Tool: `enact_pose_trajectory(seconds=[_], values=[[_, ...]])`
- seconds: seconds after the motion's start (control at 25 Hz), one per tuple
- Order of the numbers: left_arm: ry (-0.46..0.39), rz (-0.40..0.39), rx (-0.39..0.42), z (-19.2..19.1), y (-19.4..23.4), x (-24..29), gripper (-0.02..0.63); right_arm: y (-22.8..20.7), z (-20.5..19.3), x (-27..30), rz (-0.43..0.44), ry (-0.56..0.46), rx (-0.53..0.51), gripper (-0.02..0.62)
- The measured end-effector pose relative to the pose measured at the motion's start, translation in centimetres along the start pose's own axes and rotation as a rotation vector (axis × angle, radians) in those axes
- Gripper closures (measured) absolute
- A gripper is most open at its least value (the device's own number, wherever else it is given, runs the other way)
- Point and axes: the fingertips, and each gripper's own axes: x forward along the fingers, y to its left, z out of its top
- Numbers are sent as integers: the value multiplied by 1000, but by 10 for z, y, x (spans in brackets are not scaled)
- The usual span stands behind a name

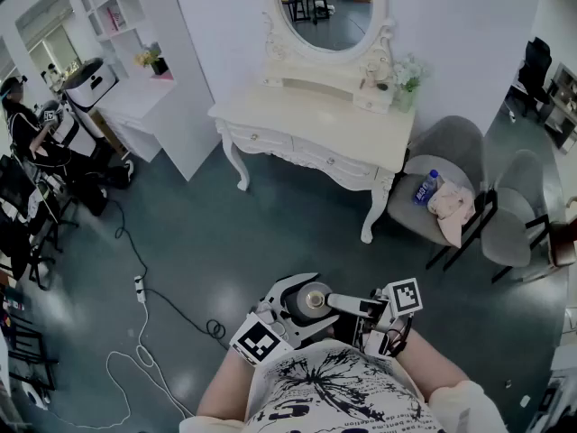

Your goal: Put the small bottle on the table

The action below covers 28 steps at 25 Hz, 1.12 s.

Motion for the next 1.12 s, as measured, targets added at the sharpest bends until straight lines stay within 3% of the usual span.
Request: enact_pose_trajectory(seconds=[0.64, 0.88, 1.12], values=[[37, -23, -19, -16, 13, -2, 256, -14, 10, 6, -25, -23, 17, 219], [17, -22, -35, -22, 58, -3, 256, -26, 45, 32, -40, -38, 22, 219], [43, -43, -47, -36, 135, 3, 256, -41, 113, 70, -59, -57, 19, 219]])
